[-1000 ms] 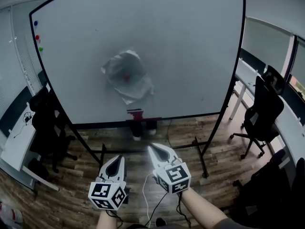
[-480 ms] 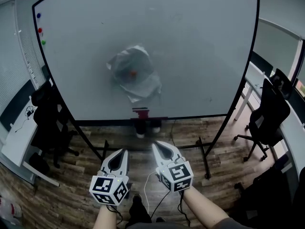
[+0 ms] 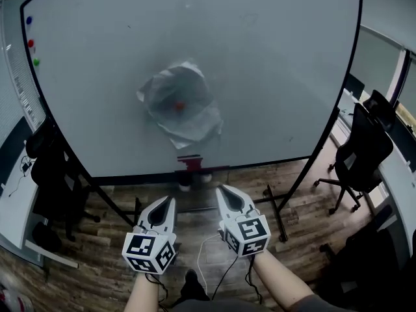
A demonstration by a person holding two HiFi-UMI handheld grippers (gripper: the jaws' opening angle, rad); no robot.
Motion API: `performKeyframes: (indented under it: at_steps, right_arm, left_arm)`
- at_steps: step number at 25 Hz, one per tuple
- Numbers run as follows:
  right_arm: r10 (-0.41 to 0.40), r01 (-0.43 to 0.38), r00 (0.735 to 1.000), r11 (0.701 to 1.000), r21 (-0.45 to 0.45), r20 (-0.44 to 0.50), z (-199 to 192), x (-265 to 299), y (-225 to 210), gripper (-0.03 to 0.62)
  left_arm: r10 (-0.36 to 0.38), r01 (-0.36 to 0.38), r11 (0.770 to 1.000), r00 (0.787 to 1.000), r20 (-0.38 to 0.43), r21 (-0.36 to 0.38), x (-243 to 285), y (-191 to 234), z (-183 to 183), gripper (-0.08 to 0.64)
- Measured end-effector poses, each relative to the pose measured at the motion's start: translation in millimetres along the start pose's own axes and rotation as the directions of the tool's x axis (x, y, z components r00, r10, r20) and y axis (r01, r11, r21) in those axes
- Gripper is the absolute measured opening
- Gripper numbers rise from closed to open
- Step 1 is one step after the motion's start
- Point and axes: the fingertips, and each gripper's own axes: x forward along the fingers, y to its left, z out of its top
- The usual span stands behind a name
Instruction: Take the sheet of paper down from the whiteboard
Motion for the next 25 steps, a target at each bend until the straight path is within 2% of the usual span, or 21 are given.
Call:
performKeyframes:
  at_steps: [12,16,21,25]
  right_arm:
    - [-0.178,0.179,0.984,0.984,0.016,-0.032,1.8,76.5,-44.5,0.025]
    - [-0.22,0.22,0.976,0.975,0.028,-0.009,9.8,91.3,-54.7,0.025]
    - [-0.294,0.294,0.956,0.955,0.024,-0.008,14.0,103.6,-67.7,0.025]
    - [-0.334,0.334,0.942,0.942,0.032,-0.02,12.8,111.6,-76.5,0.025]
  left_arm:
    - [-0.098,0.098,0.995,0.995,0.011,0.029,76.7,63.2,28.5,0.014]
    - [-0.139,0.137,0.99,0.989,0.044,0.04,97.4,74.1,38.6,0.014]
    - [-0.182,0.181,0.983,0.983,0.036,0.045,119.1,86.7,41.9,0.014]
    - [-0.218,0.214,0.973,0.975,0.036,0.081,132.4,92.5,48.1,0.014]
